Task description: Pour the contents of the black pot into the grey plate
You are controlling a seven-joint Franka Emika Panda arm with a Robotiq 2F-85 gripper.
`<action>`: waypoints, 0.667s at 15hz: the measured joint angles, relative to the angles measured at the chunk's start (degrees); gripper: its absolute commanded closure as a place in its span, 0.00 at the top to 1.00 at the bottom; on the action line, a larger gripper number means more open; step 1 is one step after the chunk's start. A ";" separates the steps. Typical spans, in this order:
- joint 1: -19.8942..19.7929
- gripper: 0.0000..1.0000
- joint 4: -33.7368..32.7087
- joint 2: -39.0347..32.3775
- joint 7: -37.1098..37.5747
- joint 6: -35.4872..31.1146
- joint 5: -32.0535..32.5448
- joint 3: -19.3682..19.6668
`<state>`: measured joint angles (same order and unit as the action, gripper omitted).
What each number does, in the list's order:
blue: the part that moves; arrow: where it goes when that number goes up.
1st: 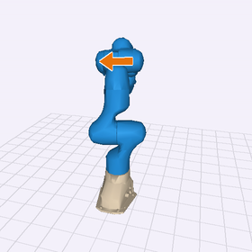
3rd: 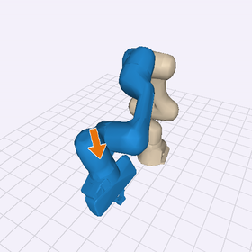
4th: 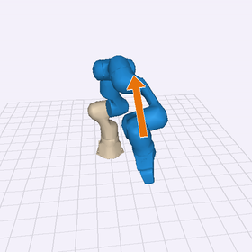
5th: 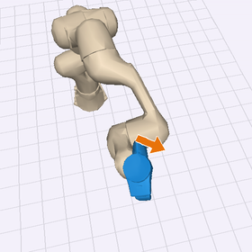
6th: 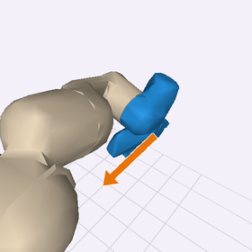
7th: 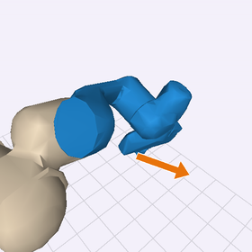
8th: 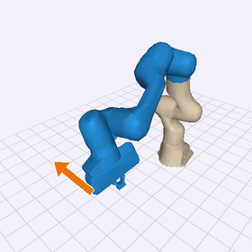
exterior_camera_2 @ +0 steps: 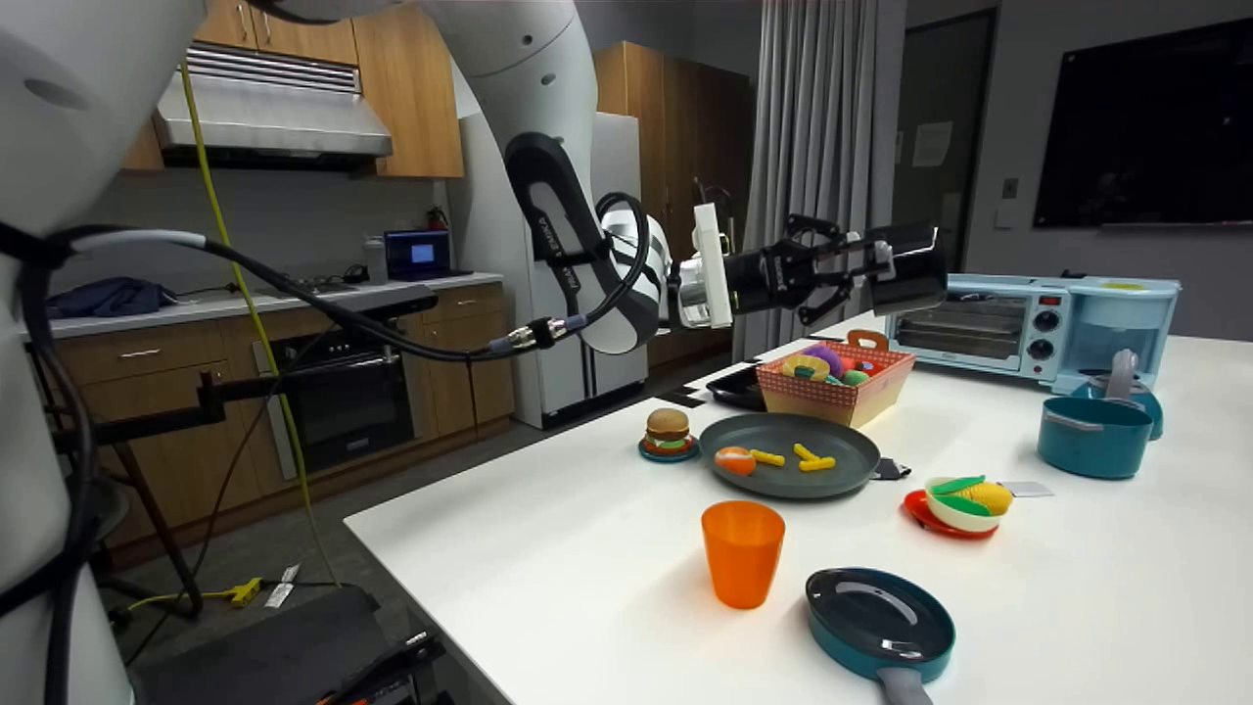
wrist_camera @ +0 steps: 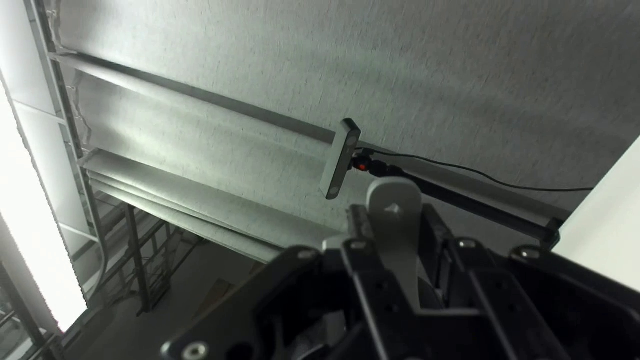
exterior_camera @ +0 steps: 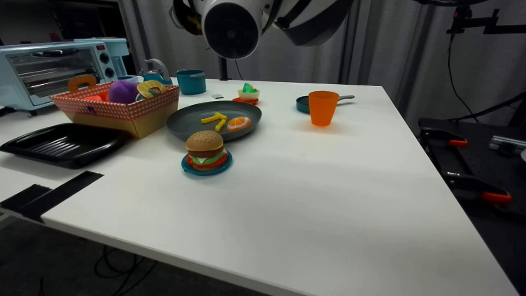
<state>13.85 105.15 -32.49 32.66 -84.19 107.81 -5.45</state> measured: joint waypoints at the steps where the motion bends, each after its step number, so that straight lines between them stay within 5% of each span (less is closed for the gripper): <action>1: 0.00 0.07 0.12 -0.24 0.96 0.83 0.00 -0.11; 10: 0.26 0.07 1.39 -1.62 7.52 5.83 3.38 -1.05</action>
<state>14.11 106.54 -34.11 40.18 -78.35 111.20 -6.50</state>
